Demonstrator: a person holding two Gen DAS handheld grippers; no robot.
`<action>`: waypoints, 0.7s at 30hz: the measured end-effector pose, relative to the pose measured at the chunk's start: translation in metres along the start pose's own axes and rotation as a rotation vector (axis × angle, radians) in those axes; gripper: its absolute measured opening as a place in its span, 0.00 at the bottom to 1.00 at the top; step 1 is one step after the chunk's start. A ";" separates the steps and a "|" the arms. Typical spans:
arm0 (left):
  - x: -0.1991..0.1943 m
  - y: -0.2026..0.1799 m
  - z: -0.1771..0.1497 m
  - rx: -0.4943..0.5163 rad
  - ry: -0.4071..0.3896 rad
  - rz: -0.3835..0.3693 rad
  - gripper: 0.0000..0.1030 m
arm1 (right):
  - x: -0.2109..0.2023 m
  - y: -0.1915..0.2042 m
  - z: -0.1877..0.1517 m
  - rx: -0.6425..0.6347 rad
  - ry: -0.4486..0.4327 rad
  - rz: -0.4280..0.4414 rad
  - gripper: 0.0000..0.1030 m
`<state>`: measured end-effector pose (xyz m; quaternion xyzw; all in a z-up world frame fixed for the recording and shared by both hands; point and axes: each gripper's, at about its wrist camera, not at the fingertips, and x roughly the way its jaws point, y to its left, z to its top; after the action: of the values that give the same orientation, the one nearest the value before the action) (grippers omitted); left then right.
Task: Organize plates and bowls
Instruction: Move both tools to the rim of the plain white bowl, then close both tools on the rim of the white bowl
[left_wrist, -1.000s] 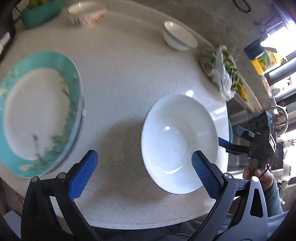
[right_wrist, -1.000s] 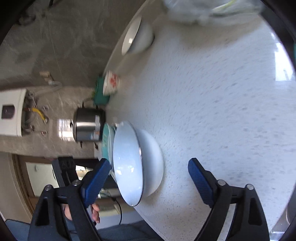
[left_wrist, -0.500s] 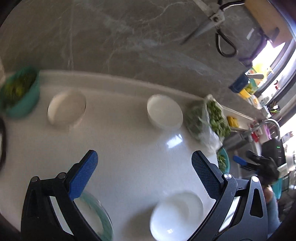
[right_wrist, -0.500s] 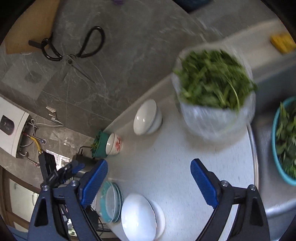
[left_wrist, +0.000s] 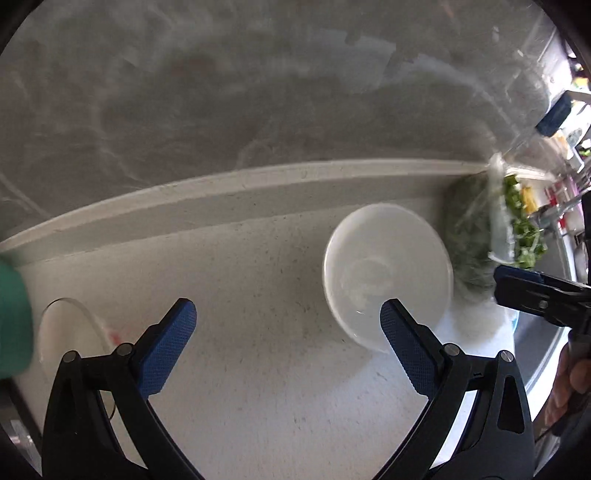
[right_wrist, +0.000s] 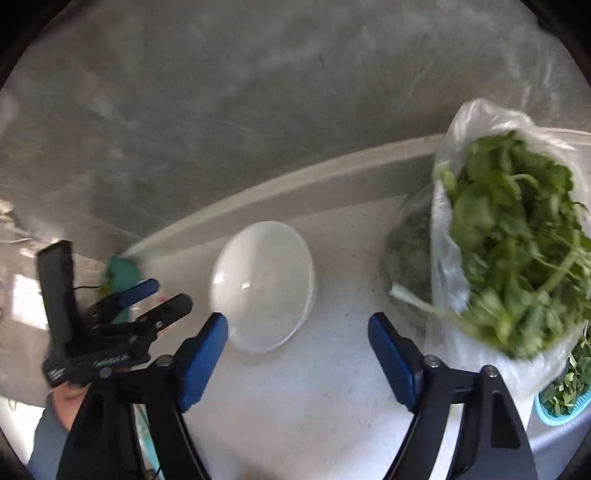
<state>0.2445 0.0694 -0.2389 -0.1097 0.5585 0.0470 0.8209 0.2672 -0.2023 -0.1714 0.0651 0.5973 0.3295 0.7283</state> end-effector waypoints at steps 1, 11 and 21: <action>0.008 0.001 0.003 0.003 0.006 -0.002 0.97 | 0.007 0.001 0.002 -0.004 0.012 -0.011 0.77; 0.075 0.019 0.018 -0.010 0.093 -0.090 0.54 | 0.059 -0.002 0.018 -0.004 0.088 -0.066 0.69; 0.087 0.015 0.025 0.057 0.073 -0.127 0.09 | 0.095 0.001 0.018 -0.010 0.160 -0.034 0.16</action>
<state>0.2968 0.0861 -0.3128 -0.1234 0.5810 -0.0251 0.8041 0.2900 -0.1435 -0.2441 0.0249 0.6528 0.3242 0.6842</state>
